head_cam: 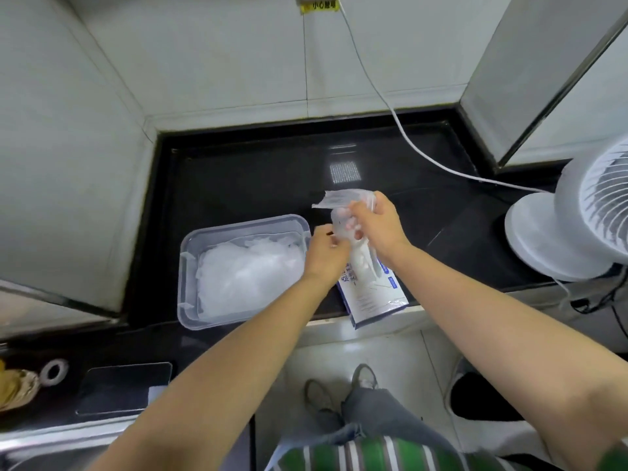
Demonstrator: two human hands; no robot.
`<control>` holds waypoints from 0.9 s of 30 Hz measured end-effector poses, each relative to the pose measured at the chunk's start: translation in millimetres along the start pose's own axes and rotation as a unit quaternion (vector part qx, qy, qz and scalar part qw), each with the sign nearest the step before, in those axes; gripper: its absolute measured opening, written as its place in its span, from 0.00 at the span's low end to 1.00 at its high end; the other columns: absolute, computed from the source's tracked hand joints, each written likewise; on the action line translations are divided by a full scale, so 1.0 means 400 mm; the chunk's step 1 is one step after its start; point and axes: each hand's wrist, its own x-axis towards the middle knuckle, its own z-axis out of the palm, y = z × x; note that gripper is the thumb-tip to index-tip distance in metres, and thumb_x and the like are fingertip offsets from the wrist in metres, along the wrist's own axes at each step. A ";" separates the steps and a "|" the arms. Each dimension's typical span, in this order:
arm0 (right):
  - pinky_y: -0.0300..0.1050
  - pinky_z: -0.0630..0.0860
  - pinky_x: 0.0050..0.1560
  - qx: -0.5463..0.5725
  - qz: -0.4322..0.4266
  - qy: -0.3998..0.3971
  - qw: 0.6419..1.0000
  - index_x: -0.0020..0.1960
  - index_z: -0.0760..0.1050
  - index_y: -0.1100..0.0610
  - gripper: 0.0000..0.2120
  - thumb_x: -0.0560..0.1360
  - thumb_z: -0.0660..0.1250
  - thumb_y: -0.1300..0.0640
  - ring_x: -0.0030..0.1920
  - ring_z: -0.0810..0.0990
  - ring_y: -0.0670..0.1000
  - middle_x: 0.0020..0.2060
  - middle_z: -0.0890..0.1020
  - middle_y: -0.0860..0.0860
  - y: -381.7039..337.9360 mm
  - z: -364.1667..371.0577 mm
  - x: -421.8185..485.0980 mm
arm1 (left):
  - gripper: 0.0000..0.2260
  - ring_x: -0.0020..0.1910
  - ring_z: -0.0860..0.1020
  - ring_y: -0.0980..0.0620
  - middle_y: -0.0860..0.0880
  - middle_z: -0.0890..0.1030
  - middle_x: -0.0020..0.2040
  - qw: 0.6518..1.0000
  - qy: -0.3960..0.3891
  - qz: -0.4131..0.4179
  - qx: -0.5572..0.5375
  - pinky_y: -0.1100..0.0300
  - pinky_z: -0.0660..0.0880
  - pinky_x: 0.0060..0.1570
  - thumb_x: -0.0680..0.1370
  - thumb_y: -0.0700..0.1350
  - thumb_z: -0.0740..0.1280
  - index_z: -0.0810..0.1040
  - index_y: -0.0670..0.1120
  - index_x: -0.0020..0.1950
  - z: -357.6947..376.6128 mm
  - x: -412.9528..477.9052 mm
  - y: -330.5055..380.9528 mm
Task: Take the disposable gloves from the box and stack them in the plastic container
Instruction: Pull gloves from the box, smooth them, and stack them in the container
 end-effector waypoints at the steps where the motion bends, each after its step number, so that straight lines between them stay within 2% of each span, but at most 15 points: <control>1: 0.41 0.73 0.31 0.017 0.009 -0.009 1.000 0.49 0.73 0.59 0.03 0.76 0.66 0.62 0.36 0.77 0.49 0.40 0.79 0.55 0.001 0.008 -0.003 | 0.09 0.49 0.78 0.53 0.50 0.80 0.51 0.999 0.021 0.000 -0.034 0.52 0.78 0.52 0.78 0.49 0.63 0.71 0.49 0.57 -0.025 0.000 0.011; 3: 0.40 0.73 0.30 0.028 0.021 -0.067 0.997 0.50 0.74 0.65 0.05 0.75 0.67 0.65 0.33 0.77 0.49 0.39 0.79 0.58 0.004 0.038 -0.016 | 0.15 0.51 0.80 0.52 0.50 0.82 0.51 0.994 0.023 -0.021 -0.103 0.50 0.77 0.57 0.77 0.57 0.64 0.77 0.47 0.56 -0.086 0.002 0.014; 5: 0.42 0.75 0.36 0.008 0.034 -0.136 0.990 0.54 0.75 0.69 0.13 0.72 0.68 0.63 0.33 0.78 0.48 0.38 0.80 0.58 0.010 0.074 -0.038 | 0.20 0.52 0.82 0.50 0.48 0.84 0.51 0.986 0.011 -0.058 -0.154 0.53 0.77 0.58 0.76 0.60 0.66 0.80 0.47 0.57 -0.130 -0.004 0.011; 7: 0.45 0.77 0.42 -0.006 0.041 -0.175 0.984 0.54 0.75 0.69 0.16 0.70 0.71 0.62 0.37 0.80 0.49 0.40 0.81 0.58 0.018 0.106 -0.058 | 0.14 0.51 0.81 0.47 0.47 0.83 0.48 0.986 0.047 -0.049 -0.155 0.55 0.78 0.56 0.77 0.52 0.70 0.81 0.43 0.54 -0.155 -0.004 0.000; 9: 0.43 0.77 0.43 -0.016 0.043 -0.195 0.980 0.52 0.76 0.68 0.12 0.73 0.73 0.62 0.39 0.79 0.49 0.39 0.80 0.55 0.019 0.133 -0.072 | 0.06 0.50 0.80 0.46 0.46 0.81 0.46 0.982 0.108 -0.034 -0.151 0.58 0.78 0.51 0.79 0.44 0.68 0.80 0.42 0.50 -0.186 -0.011 -0.006; 11: 0.41 0.74 0.40 -0.020 0.046 -0.205 0.978 0.45 0.75 0.64 0.05 0.74 0.71 0.64 0.35 0.77 0.47 0.34 0.78 0.52 0.015 0.149 -0.080 | 0.04 0.46 0.78 0.49 0.47 0.79 0.44 0.975 0.147 -0.013 -0.164 0.60 0.77 0.47 0.80 0.43 0.66 0.78 0.44 0.47 -0.214 -0.015 -0.017; 13: 0.40 0.72 0.38 0.006 0.070 -0.222 0.973 0.43 0.73 0.59 0.05 0.76 0.69 0.65 0.34 0.76 0.46 0.32 0.79 0.49 0.007 0.155 -0.082 | 0.04 0.44 0.78 0.52 0.47 0.79 0.43 0.980 0.149 0.016 -0.133 0.64 0.76 0.43 0.81 0.43 0.64 0.77 0.45 0.48 -0.239 -0.026 -0.028; 14: 0.41 0.73 0.38 0.033 0.093 -0.249 0.964 0.48 0.74 0.60 0.04 0.76 0.69 0.63 0.38 0.78 0.48 0.36 0.80 0.49 0.001 0.157 -0.084 | 0.05 0.44 0.79 0.52 0.45 0.80 0.45 0.984 0.131 0.039 -0.113 0.65 0.75 0.42 0.81 0.43 0.64 0.78 0.44 0.50 -0.249 -0.033 -0.035; 16: 0.42 0.77 0.43 0.056 0.129 -0.294 0.945 0.59 0.76 0.64 0.15 0.77 0.70 0.55 0.49 0.82 0.50 0.48 0.83 0.51 -0.014 0.162 -0.085 | 0.06 0.46 0.80 0.52 0.44 0.82 0.47 0.990 0.082 0.080 -0.080 0.68 0.76 0.40 0.81 0.43 0.64 0.80 0.43 0.52 -0.267 -0.048 -0.051; 17: 0.42 0.78 0.47 0.055 0.131 -0.305 0.942 0.60 0.78 0.63 0.16 0.77 0.69 0.53 0.53 0.83 0.51 0.52 0.84 0.52 -0.013 0.166 -0.082 | 0.06 0.46 0.81 0.53 0.45 0.83 0.48 0.992 0.066 0.085 -0.067 0.69 0.76 0.40 0.81 0.44 0.64 0.80 0.45 0.51 -0.275 -0.055 -0.057; 18: 0.43 0.78 0.50 0.049 0.127 -0.299 0.944 0.55 0.81 0.63 0.12 0.78 0.69 0.55 0.53 0.83 0.53 0.52 0.84 0.55 -0.016 0.174 -0.082 | 0.05 0.45 0.80 0.53 0.45 0.83 0.47 0.993 0.058 0.083 -0.062 0.69 0.76 0.40 0.81 0.45 0.65 0.80 0.47 0.50 -0.288 -0.060 -0.066; 20: 0.47 0.76 0.50 0.056 0.121 -0.252 0.959 0.44 0.81 0.60 0.04 0.77 0.69 0.61 0.47 0.80 0.57 0.45 0.82 0.59 -0.018 0.185 -0.078 | 0.05 0.42 0.79 0.52 0.45 0.81 0.44 0.994 0.055 0.056 -0.070 0.66 0.75 0.38 0.80 0.46 0.67 0.79 0.48 0.45 -0.312 -0.063 -0.078; 22: 0.47 0.74 0.46 0.069 0.121 -0.209 0.968 0.39 0.77 0.59 0.08 0.75 0.68 0.67 0.41 0.77 0.54 0.38 0.78 0.58 -0.017 0.196 -0.068 | 0.08 0.38 0.75 0.54 0.48 0.78 0.38 0.995 0.061 0.025 -0.077 0.65 0.73 0.35 0.78 0.47 0.69 0.77 0.47 0.41 -0.341 -0.068 -0.085; 25: 0.48 0.73 0.48 0.111 0.151 -0.245 0.951 0.46 0.75 0.59 0.06 0.72 0.70 0.66 0.44 0.77 0.53 0.41 0.77 0.57 -0.021 0.208 -0.059 | 0.07 0.43 0.80 0.52 0.48 0.82 0.43 0.995 0.048 -0.012 -0.087 0.60 0.77 0.43 0.77 0.48 0.71 0.80 0.45 0.45 -0.376 -0.070 -0.100; 27: 0.44 0.74 0.46 0.086 0.166 -0.284 0.941 0.50 0.76 0.59 0.10 0.71 0.73 0.64 0.44 0.79 0.52 0.43 0.79 0.56 -0.021 0.219 -0.063 | 0.13 0.51 0.82 0.45 0.44 0.83 0.50 0.990 0.021 -0.036 -0.136 0.51 0.79 0.52 0.73 0.51 0.74 0.81 0.43 0.51 -0.391 -0.073 -0.111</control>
